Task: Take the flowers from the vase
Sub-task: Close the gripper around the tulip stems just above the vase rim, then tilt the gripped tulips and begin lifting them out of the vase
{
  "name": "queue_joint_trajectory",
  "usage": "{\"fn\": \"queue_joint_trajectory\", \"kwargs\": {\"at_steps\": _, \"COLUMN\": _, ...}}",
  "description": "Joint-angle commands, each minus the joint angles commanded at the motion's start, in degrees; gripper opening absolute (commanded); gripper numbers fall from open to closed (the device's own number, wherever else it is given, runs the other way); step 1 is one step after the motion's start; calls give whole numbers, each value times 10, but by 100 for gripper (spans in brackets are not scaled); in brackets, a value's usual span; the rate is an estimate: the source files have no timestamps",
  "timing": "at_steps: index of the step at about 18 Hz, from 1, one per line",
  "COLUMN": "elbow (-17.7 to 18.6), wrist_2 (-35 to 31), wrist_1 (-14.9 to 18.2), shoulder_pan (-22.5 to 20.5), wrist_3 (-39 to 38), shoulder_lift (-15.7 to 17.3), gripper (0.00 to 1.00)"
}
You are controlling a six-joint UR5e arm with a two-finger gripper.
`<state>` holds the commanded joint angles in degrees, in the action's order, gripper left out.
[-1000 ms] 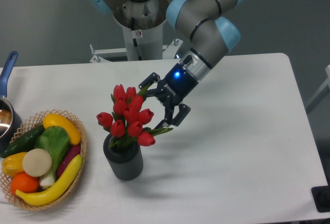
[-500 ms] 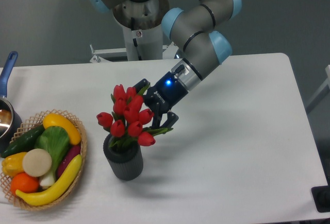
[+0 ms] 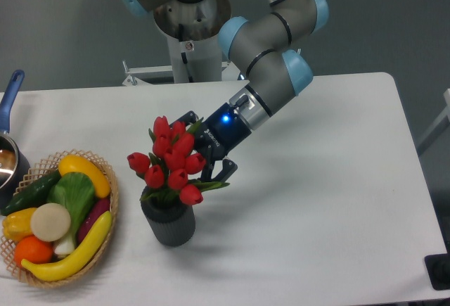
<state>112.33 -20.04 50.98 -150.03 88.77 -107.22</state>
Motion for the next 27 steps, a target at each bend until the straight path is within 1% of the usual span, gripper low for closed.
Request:
{"fn": "queue_joint_trajectory", "kwargs": {"at_steps": 7, "elbow": 3, "wrist_2": 0, "wrist_1": -1, "shoulder_pan": 2, "wrist_3": 0, "shoulder_lift": -3, "gripper": 100}}
{"fn": "queue_joint_trajectory", "kwargs": {"at_steps": 8, "elbow": 3, "wrist_2": 1, "wrist_1": -1, "shoulder_pan": 2, "wrist_3": 0, "shoulder_lift": -3, "gripper": 97}}
{"fn": "queue_joint_trajectory", "kwargs": {"at_steps": 10, "elbow": 4, "wrist_2": 2, "wrist_1": -2, "shoulder_pan": 1, "wrist_3": 1, "shoulder_lift": -3, "gripper": 65}}
{"fn": "queue_joint_trajectory", "kwargs": {"at_steps": 11, "elbow": 4, "wrist_2": 5, "wrist_1": -2, "shoulder_pan": 2, "wrist_3": 1, "shoulder_lift": -3, "gripper": 61}}
{"fn": "queue_joint_trajectory", "kwargs": {"at_steps": 14, "elbow": 5, "wrist_2": 25, "wrist_1": -1, "shoulder_pan": 2, "wrist_3": 1, "shoulder_lift": -4, "gripper": 38}}
{"fn": "queue_joint_trajectory", "kwargs": {"at_steps": 18, "elbow": 9, "wrist_2": 41, "wrist_1": -1, "shoulder_pan": 2, "wrist_3": 1, "shoulder_lift": -5, "gripper": 25}}
{"fn": "queue_joint_trajectory", "kwargs": {"at_steps": 20, "elbow": 9, "wrist_2": 48, "wrist_1": -1, "shoulder_pan": 1, "wrist_3": 0, "shoulder_lift": -5, "gripper": 23}}
{"fn": "queue_joint_trajectory", "kwargs": {"at_steps": 21, "elbow": 9, "wrist_2": 56, "wrist_1": -1, "shoulder_pan": 1, "wrist_3": 0, "shoulder_lift": -5, "gripper": 20}}
{"fn": "queue_joint_trajectory", "kwargs": {"at_steps": 24, "elbow": 7, "wrist_2": 63, "wrist_1": -1, "shoulder_pan": 1, "wrist_3": 0, "shoulder_lift": -11, "gripper": 20}}
{"fn": "queue_joint_trajectory", "kwargs": {"at_steps": 27, "elbow": 7, "wrist_2": 93, "wrist_1": 0, "shoulder_pan": -3, "wrist_3": 0, "shoulder_lift": -10, "gripper": 20}}
